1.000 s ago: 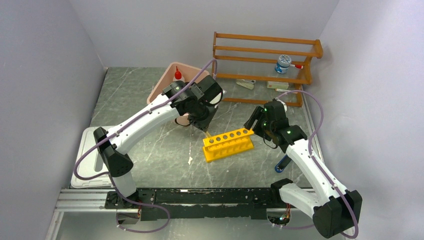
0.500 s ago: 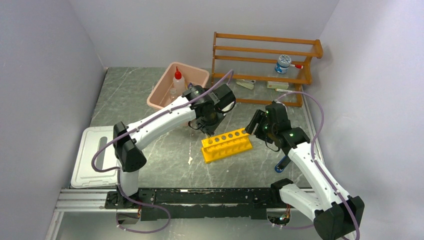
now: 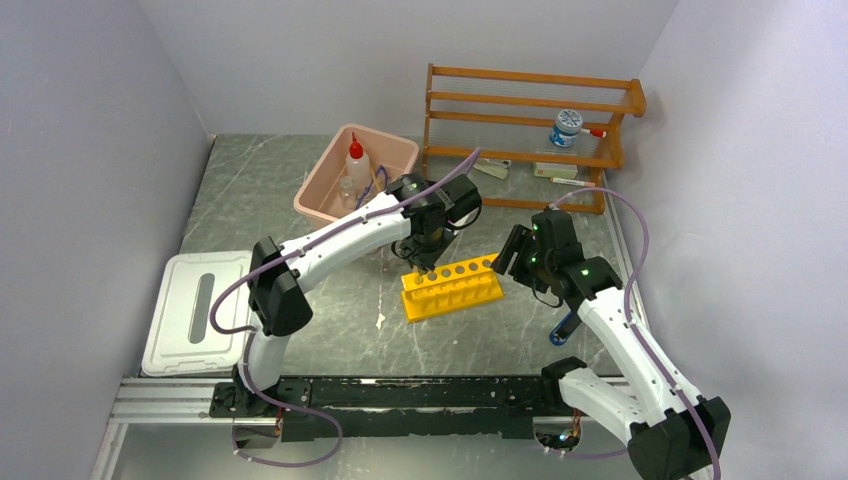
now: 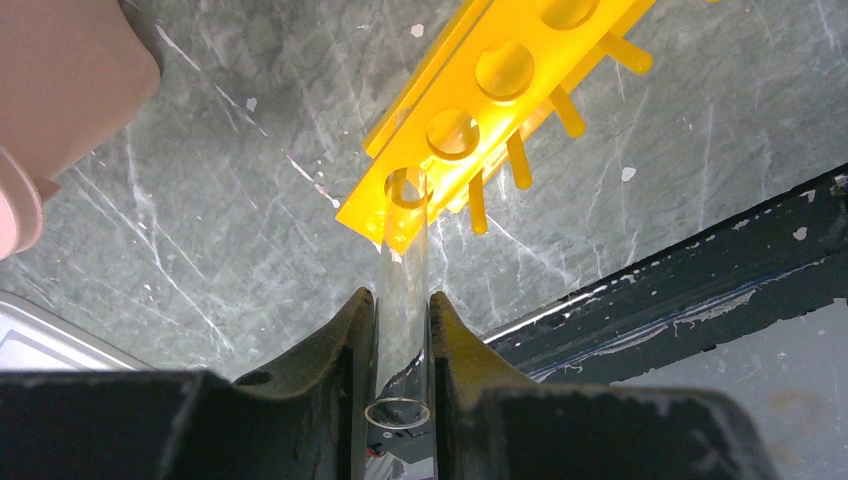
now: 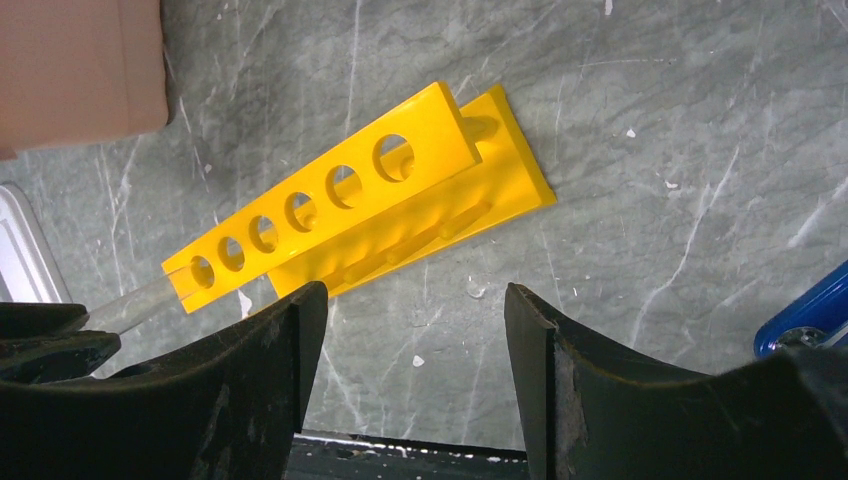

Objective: Organize the chemistry lab equipment

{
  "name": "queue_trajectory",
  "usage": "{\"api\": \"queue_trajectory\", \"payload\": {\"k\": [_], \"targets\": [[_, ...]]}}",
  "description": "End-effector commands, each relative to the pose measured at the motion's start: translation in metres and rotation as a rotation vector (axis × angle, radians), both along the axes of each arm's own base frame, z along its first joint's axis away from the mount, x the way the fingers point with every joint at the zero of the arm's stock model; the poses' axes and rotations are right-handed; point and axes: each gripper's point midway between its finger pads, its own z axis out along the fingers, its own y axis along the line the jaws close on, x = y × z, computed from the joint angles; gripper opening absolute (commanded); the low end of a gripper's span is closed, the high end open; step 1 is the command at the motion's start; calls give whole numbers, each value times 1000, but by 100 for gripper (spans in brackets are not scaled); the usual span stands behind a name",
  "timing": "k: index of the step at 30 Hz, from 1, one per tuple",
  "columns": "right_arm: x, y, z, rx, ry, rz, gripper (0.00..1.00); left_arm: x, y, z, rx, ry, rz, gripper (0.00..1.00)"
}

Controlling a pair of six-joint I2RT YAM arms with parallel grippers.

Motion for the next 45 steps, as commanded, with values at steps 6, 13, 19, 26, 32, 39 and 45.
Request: {"api": "queue_trajectory", "payload": {"k": [6, 13, 19, 26, 32, 39, 45], "targets": [[-8, -6, -1, 7, 4, -30, 68, -3, -9, -4, -8, 20, -46, 20], [-9, -4, 1, 23, -1, -34, 68, 0, -14, -13, -8, 33, -53, 25], [-10, -4, 3, 22, -2, -32, 68, 12, -12, -19, 6, 9, -34, 33], [-12, -5, 2, 15, 3, -21, 69, 26, -21, 1, -64, -61, -4, 55], [-16, -1, -5, 18, 8, 21, 74, 41, -33, 58, -251, -190, 29, 76], [-21, 13, -19, 65, 54, 89, 77, 63, 18, 109, -387, -371, 259, 81], [-21, 26, -39, 116, 94, 107, 74, 49, 83, 99, -475, -364, 455, 63]]}}
